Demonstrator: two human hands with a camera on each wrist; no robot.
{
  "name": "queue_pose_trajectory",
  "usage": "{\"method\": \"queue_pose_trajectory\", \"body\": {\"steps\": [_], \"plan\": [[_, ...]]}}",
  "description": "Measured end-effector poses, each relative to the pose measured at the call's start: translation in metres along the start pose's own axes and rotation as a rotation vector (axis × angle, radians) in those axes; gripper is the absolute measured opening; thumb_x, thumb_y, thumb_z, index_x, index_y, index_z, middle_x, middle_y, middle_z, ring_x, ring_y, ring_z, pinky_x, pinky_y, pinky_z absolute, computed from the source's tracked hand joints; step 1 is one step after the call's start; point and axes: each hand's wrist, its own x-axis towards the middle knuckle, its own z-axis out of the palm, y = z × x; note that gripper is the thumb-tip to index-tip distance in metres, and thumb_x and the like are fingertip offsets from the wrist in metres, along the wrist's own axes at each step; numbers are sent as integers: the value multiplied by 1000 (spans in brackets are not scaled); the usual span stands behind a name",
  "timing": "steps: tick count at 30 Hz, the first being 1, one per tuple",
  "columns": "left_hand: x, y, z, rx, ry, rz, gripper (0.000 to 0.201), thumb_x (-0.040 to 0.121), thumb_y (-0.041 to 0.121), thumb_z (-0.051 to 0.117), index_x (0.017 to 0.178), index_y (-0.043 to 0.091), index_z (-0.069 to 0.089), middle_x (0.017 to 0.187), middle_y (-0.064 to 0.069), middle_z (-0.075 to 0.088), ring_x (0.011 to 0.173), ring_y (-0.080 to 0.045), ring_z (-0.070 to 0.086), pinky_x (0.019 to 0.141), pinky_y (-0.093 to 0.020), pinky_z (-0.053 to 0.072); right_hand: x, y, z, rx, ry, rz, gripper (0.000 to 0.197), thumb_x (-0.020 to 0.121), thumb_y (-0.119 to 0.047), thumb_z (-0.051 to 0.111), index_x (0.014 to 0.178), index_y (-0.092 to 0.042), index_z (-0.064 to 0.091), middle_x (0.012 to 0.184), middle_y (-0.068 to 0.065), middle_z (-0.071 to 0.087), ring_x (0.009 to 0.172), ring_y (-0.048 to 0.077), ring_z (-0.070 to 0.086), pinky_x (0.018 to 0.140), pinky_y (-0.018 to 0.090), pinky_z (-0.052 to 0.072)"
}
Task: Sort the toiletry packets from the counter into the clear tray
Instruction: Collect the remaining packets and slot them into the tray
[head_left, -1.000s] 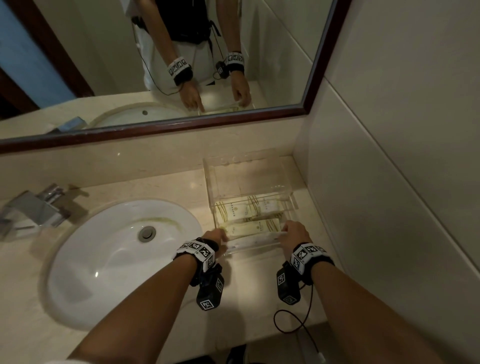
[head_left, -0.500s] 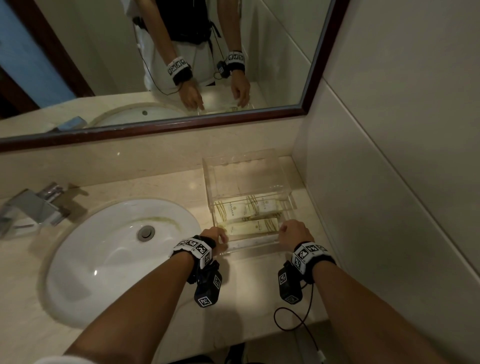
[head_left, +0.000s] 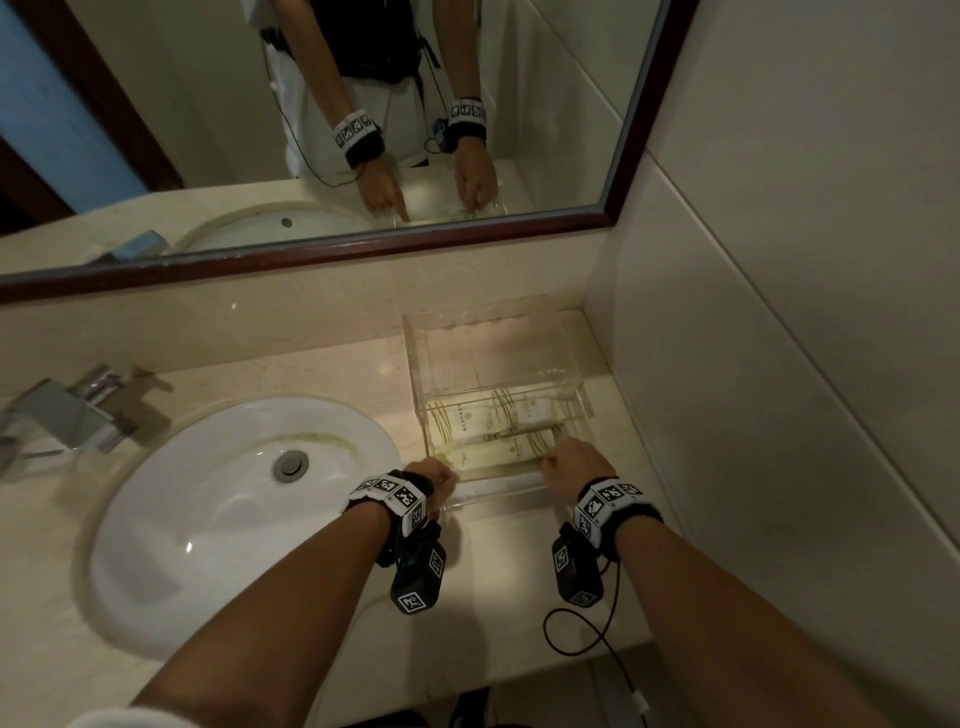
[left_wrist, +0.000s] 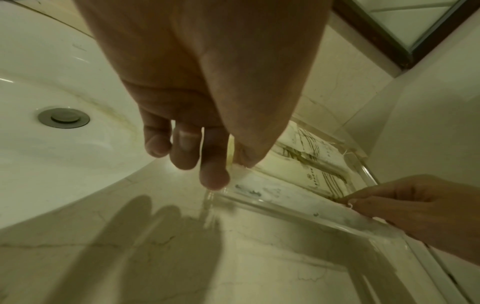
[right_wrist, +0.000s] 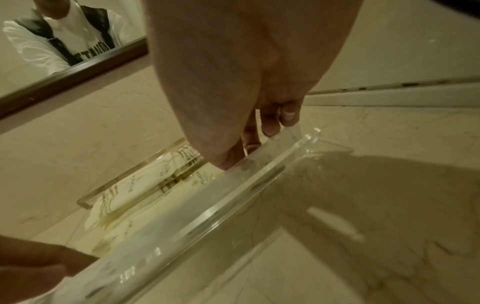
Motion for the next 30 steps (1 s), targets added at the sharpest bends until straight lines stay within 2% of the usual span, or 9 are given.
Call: {"method": "queue_pose_trajectory", "body": {"steps": [3,6,10,13,17,20,23,26,30], "plan": [[-1,3,-2,-44,5,-14,34,98,23,43,119,6,64,88,-16,71,102,-29,67,91,-29,50,0,0,0,3,-1,-35,32,89,-22,48,70,-5,67,69,8,63,65,25,62,53,29,47],[-2,5,-5,-43,-35,-60,35,98,24,41,116,5,64,47,2,59,87,-25,70,86,-27,51,0,1,-2,10,-16,-53,29,88,-20,49,69,-6,66,72,9,65,67,25,63,56,30,48],[0,4,-10,-33,-44,-73,36,97,32,44,110,7,67,53,3,56,70,-19,67,79,-26,52,1,1,-4,30,6,-43,30,85,-16,52,56,-14,56,62,6,58,62,26,60,51,25,39],[0,5,-18,-34,-32,-91,30,95,25,48,109,6,66,57,0,57,54,-14,59,63,-22,49,1,-5,-12,59,41,-26,24,87,-16,53,68,-9,67,73,8,65,69,25,64,55,28,46],[-2,10,-36,-10,0,-88,28,93,20,49,108,5,67,61,0,61,78,-24,66,76,-26,50,4,-14,-24,59,66,-26,25,89,-19,52,72,-5,66,84,13,69,71,26,63,64,35,54],[-3,8,-47,-10,13,-100,28,93,21,49,110,6,66,88,-12,74,87,-25,68,85,-31,52,6,-22,-32,48,75,-55,24,90,-20,51,81,-5,67,89,11,68,80,27,64,72,36,55],[-5,4,-59,-13,49,-96,28,94,23,49,111,8,65,79,-5,69,77,-21,61,74,-27,51,9,-35,-39,49,70,-77,25,91,-21,50,87,-5,68,90,11,69,83,28,65,75,38,57],[-10,-3,-73,-27,62,-118,25,93,20,50,108,8,66,97,-13,74,73,-20,58,69,-26,48,12,-54,-45,28,67,-134,24,90,-23,52,86,-7,69,91,9,69,84,26,65,77,38,56],[-25,-24,-96,-88,108,-145,23,93,16,52,107,7,67,102,-16,73,72,-22,58,69,-27,50,13,-93,-53,-13,46,-232,23,90,-25,52,91,-8,68,95,9,68,88,26,64,78,37,55]]}}
